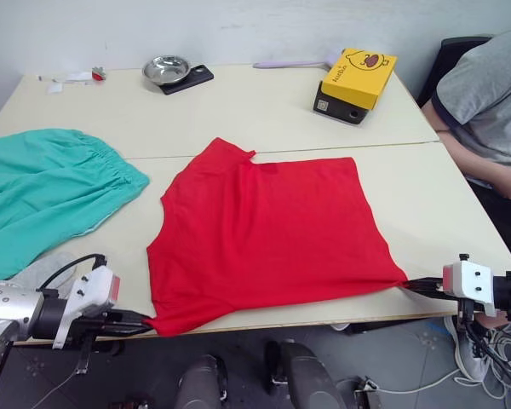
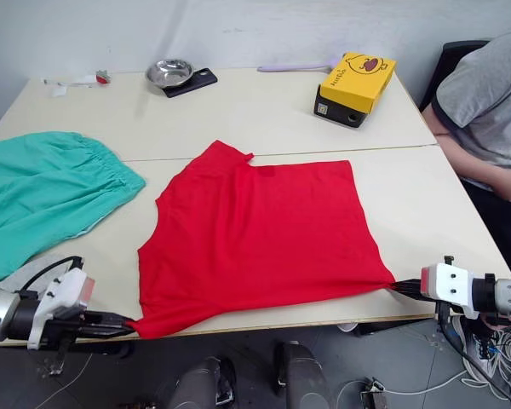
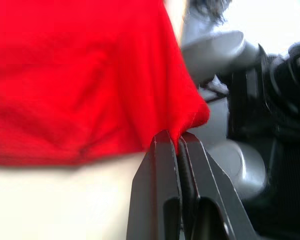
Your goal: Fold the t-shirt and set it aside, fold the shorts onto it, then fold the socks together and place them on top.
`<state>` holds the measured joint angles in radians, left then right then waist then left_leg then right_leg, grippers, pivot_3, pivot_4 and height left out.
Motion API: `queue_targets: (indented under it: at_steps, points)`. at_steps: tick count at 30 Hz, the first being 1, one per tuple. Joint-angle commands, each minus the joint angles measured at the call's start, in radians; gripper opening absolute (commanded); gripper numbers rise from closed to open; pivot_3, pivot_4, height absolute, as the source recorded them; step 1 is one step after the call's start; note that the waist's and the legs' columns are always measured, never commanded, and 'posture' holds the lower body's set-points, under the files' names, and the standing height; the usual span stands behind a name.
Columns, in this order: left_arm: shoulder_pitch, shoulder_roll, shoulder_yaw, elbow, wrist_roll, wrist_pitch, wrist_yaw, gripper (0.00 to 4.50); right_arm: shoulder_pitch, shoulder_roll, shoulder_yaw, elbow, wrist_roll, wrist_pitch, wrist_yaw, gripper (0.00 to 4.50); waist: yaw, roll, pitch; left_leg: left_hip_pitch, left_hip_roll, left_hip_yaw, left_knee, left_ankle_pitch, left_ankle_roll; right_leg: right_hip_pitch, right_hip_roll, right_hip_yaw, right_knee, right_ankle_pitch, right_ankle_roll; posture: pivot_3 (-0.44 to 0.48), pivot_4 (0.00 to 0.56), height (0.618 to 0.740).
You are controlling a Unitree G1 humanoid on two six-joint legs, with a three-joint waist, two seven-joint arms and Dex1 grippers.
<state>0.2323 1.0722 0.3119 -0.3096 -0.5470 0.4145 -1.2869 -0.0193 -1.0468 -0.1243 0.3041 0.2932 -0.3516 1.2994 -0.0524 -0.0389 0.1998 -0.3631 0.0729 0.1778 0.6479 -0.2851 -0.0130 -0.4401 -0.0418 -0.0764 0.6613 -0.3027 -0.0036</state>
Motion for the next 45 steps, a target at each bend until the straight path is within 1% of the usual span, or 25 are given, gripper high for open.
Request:
queue_targets:
  at_steps: [1,7,11,14,19,25,27,28,29,31,35,38,39,41,42,45]
  points:
    - [-0.072,0.012,0.013,0.049,-0.031,0.052,-0.003,0.0,-0.056,-0.017,-0.013,-0.018,0.045,0.123,0.033,0.03,0.0,0.0,0.0,0.0,0.0,0.0,0.0,0.0,0.0,0.0,0.0,0.0,0.0,0.0,0.0,0.0,0.15,0.74]
    - [-0.219,0.032,-0.033,0.111,-0.046,0.169,-0.002,0.0,-0.156,-0.012,-0.001,-0.055,0.091,0.333,0.081,0.03,-0.002,0.0,0.0,-0.001,0.0,0.0,-0.001,0.001,-0.001,-0.001,0.0,0.0,0.001,0.0,0.0,0.0,0.15,0.74]
    - [-0.299,0.028,-0.093,0.162,0.0,0.196,0.021,0.0,-0.228,0.016,0.034,-0.032,0.028,0.366,0.045,0.03,-0.002,0.0,0.0,-0.002,0.0,0.0,0.0,0.001,-0.002,-0.002,0.0,0.0,0.001,0.0,0.0,0.0,0.15,0.74]
    - [-0.338,0.0,-0.122,0.184,0.006,0.222,0.051,0.0,-0.261,0.043,0.065,-0.017,-0.011,0.38,0.01,0.03,-0.001,0.0,0.0,-0.003,0.0,0.0,0.0,0.001,-0.003,-0.003,0.0,-0.001,0.001,0.0,0.0,0.0,0.15,0.74]
    - [-0.35,-0.01,-0.146,0.19,0.024,0.225,0.071,0.0,-0.292,0.084,0.083,-0.017,-0.049,0.398,-0.029,0.03,-0.003,0.0,0.0,-0.004,0.0,0.0,0.001,0.001,-0.003,-0.004,0.0,-0.001,0.002,0.0,0.0,0.0,0.15,0.74]
    - [-0.324,-0.027,-0.128,0.199,0.04,0.199,0.095,0.0,-0.274,0.087,0.063,-0.038,-0.037,0.424,-0.038,0.03,-0.002,0.0,0.0,-0.004,0.0,0.0,0.001,0.001,-0.003,-0.004,0.0,-0.001,0.002,0.0,0.0,0.0,0.15,0.74]
    - [-0.332,-0.057,-0.107,0.223,0.065,0.143,0.134,0.0,-0.277,0.099,0.036,-0.044,-0.018,0.418,-0.059,0.03,-0.001,0.0,0.0,-0.004,0.0,0.0,0.001,0.001,-0.003,-0.004,0.0,-0.001,0.002,0.0,0.0,0.0,0.15,0.74]
    - [-0.338,-0.071,-0.096,0.232,0.068,0.128,0.153,0.44,-0.279,0.106,0.02,-0.048,-0.007,0.4,-0.06,0.39,-0.001,0.0,0.0,-0.004,0.0,0.0,0.001,0.001,-0.003,-0.004,0.0,-0.001,0.003,0.0,0.0,0.0,0.15,0.74]
    - [-0.342,-0.083,-0.086,0.237,0.07,0.106,0.16,0.61,-0.28,0.109,0.006,-0.054,0.001,0.395,-0.067,0.56,-0.001,0.0,0.0,-0.004,0.0,0.0,0.001,0.001,-0.003,-0.004,-0.001,-0.001,0.003,0.0,0.0,0.0,0.15,0.74]
    - [-0.339,-0.096,-0.065,0.233,0.062,0.079,0.158,1.25,-0.271,0.109,-0.026,-0.074,0.025,0.378,-0.062,1.23,-0.001,0.0,0.0,-0.004,0.0,0.0,0.001,0.001,-0.003,-0.004,0.0,-0.001,0.003,0.0,0.0,0.0,0.15,0.74]
    - [-0.307,-0.086,-0.02,0.21,0.05,0.04,0.134,2.47,-0.225,0.109,-0.123,-0.164,0.116,0.347,-0.029,2.57,-0.001,0.0,0.0,-0.004,0.0,0.0,0.0,0.001,-0.003,-0.004,-0.001,-0.001,0.003,0.0,0.0,0.0,0.15,0.74]
    - [-0.241,-0.055,0.018,0.147,0.052,-0.041,0.05,3.39,-0.15,0.114,-0.213,-0.331,0.235,0.401,-0.015,3.57,-0.001,0.0,0.0,-0.005,0.0,0.0,0.0,0.001,-0.003,-0.004,0.0,-0.001,0.003,0.0,0.0,0.0,0.15,0.74]
    - [-0.224,-0.048,0.025,0.127,0.047,-0.054,0.031,3.73,-0.123,0.111,-0.228,-0.373,0.257,0.414,-0.008,3.93,0.0,0.0,0.0,-0.004,0.0,0.0,0.0,0.001,-0.003,-0.004,0.0,-0.001,0.003,0.0,0.0,0.0,0.15,0.74]
    - [-0.217,-0.054,0.008,0.104,0.082,-0.154,0.008,4.3,-0.059,0.121,-0.241,-0.445,0.276,0.416,-0.003,4.49,0.003,0.0,0.0,-0.005,0.0,-0.001,0.0,0.001,-0.003,-0.004,0.0,-0.002,0.003,0.0,0.0,0.0,0.15,0.74]
    - [-0.222,-0.065,-0.017,0.097,0.106,-0.205,0.004,4.44,-0.021,0.126,-0.241,-0.479,0.29,0.424,0.009,4.5,0.004,0.0,0.0,-0.004,0.0,-0.001,0.0,0.001,-0.003,-0.003,0.0,-0.002,0.002,0.0,0.0,0.0,0.15,0.74]
    - [-0.256,-0.109,-0.115,0.088,0.176,-0.315,0.012,4.44,0.054,0.156,-0.225,-0.525,0.274,0.359,0.032,4.5,0.02,0.0,-0.001,-0.004,0.0,-0.001,0.0,0.0,0.0,-0.002,-0.001,-0.002,0.0,0.001,0.001,0.0,0.15,0.74]
